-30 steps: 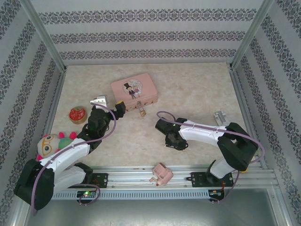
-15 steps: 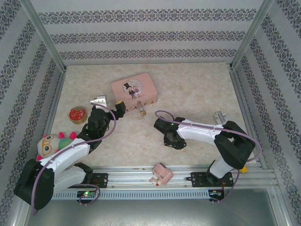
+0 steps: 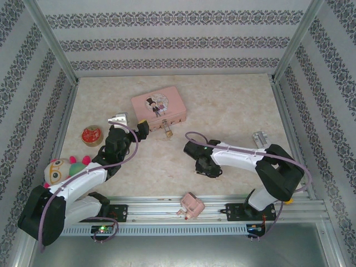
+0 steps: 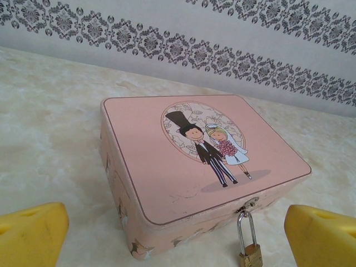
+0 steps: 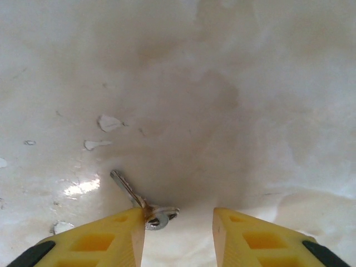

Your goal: Unlock the padlock with the key

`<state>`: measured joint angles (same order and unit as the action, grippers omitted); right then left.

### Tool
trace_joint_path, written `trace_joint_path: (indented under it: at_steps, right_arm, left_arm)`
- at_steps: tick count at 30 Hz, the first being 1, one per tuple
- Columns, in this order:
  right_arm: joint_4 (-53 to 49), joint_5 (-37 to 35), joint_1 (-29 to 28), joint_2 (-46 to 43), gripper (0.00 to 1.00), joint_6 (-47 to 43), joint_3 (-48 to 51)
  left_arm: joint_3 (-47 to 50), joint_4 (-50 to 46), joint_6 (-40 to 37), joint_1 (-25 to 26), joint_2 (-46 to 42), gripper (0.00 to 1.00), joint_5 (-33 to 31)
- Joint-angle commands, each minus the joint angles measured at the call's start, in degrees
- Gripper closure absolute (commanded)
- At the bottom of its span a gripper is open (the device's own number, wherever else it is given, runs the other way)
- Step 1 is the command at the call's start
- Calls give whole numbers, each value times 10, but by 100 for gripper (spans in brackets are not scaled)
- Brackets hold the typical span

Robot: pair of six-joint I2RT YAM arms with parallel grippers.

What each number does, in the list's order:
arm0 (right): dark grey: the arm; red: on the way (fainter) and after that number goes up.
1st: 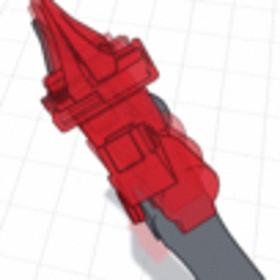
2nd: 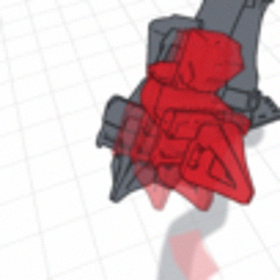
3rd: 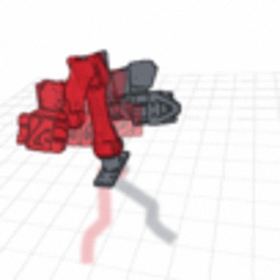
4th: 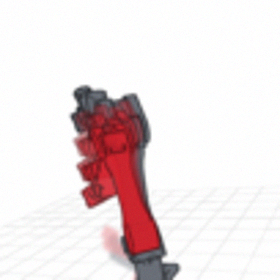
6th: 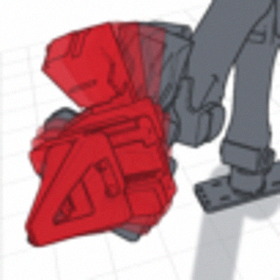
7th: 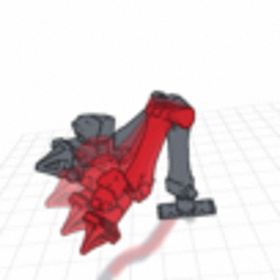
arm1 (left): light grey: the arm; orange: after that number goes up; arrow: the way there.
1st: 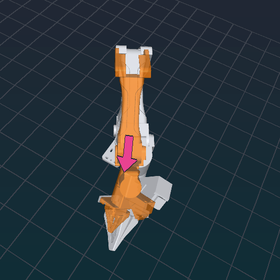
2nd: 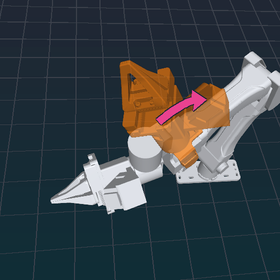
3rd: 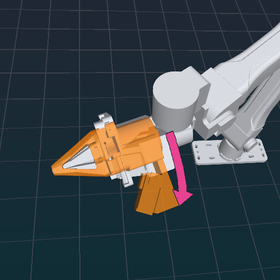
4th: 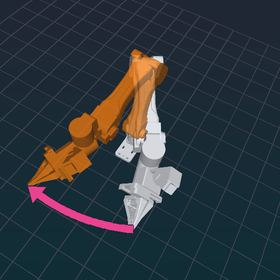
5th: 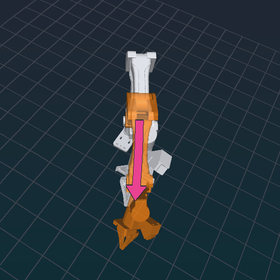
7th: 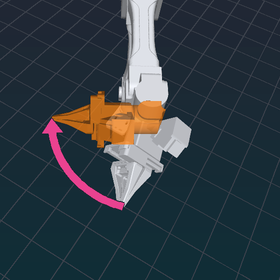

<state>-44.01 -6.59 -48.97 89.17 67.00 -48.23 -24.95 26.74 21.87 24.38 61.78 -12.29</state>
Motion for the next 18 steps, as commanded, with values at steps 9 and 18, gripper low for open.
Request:
trace_joint_path:
  at_steps: [9, 18]
  right_arm:
    - [-10, -9, 1, -19, 70, 19, 16]
    - [1, -1, 1, -13, 70, 21, 20]
  left_arm:
    - [-9, 24, 2, 6, 5, 1, 5]
    - [-6, 23, 3, 6, 5, 1, 1]
